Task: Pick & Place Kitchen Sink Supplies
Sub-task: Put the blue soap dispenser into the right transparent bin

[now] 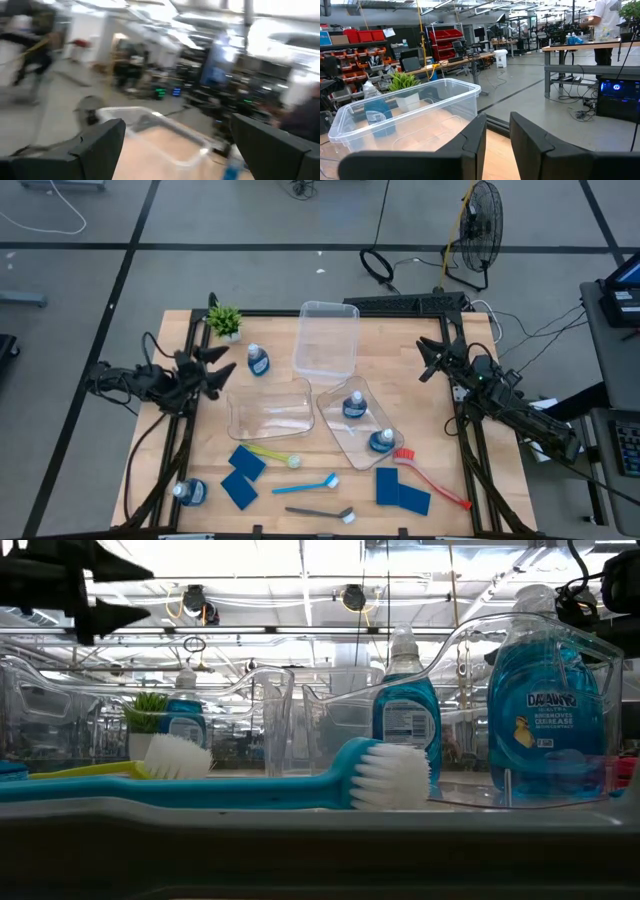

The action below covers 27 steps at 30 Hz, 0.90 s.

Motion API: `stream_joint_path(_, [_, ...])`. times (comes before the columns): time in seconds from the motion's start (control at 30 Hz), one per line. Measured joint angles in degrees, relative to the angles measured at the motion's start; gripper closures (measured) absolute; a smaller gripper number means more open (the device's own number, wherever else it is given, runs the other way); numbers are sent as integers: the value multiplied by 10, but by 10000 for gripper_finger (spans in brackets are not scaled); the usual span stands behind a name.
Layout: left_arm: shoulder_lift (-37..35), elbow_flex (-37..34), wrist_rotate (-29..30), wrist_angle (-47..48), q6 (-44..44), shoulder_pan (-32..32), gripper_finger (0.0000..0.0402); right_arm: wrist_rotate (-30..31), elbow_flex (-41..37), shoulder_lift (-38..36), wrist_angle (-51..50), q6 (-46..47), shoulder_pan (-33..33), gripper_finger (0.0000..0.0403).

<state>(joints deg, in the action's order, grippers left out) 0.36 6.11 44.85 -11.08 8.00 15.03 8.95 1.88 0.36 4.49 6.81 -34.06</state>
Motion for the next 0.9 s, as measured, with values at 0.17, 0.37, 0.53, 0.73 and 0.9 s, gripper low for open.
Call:
stream_joint_path(0.17, [0,0,85,52,13,0,41,0,0,0,0,0,0,330])
stream_joint_path(0.37, [0,0,69,50,8,0,41,0,0,0,0,0,0,330])
stream_joint_path(0.53, [0,0,45,49,-1,0,41,0,0,0,0,0,0,330])
stream_joint_path(0.73, [0,0,42,51,-5,0,41,0,0,0,0,0,0,330])
stream_joint_path(0.9, [0,0,42,49,-28,0,41,0,0,0,0,0,0,330])
